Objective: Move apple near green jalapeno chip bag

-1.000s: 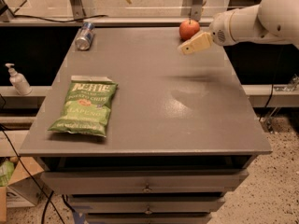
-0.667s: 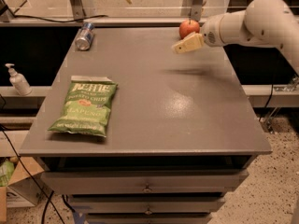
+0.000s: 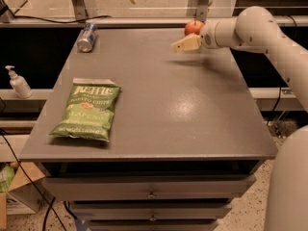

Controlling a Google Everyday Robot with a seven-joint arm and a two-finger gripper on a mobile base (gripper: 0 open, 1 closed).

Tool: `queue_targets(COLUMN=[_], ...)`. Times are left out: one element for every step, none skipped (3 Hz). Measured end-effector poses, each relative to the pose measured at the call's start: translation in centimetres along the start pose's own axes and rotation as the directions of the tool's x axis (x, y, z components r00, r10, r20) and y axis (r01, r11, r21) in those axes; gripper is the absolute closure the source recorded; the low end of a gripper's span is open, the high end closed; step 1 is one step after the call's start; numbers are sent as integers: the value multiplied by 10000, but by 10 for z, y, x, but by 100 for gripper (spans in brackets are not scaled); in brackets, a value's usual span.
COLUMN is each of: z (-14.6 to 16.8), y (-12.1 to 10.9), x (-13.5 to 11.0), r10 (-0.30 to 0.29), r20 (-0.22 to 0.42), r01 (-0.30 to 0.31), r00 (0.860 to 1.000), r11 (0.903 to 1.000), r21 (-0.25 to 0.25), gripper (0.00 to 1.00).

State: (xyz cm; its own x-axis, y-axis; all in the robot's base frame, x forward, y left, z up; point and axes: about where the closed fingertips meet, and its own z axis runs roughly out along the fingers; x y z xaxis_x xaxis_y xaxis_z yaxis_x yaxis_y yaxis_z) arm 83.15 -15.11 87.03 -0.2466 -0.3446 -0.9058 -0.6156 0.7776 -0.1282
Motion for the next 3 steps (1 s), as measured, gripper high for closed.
queue_targets(z=[19, 28, 36], y=[-18, -38, -50], x=[-5, -13, -16], r10=[319, 515, 661], r20=[320, 651, 738], r01=[-333, -572, -734], r00=[9990, 9965, 9951], r11=[9984, 9944, 9921], r21=[449, 886, 1016], gripper=[0, 0, 16])
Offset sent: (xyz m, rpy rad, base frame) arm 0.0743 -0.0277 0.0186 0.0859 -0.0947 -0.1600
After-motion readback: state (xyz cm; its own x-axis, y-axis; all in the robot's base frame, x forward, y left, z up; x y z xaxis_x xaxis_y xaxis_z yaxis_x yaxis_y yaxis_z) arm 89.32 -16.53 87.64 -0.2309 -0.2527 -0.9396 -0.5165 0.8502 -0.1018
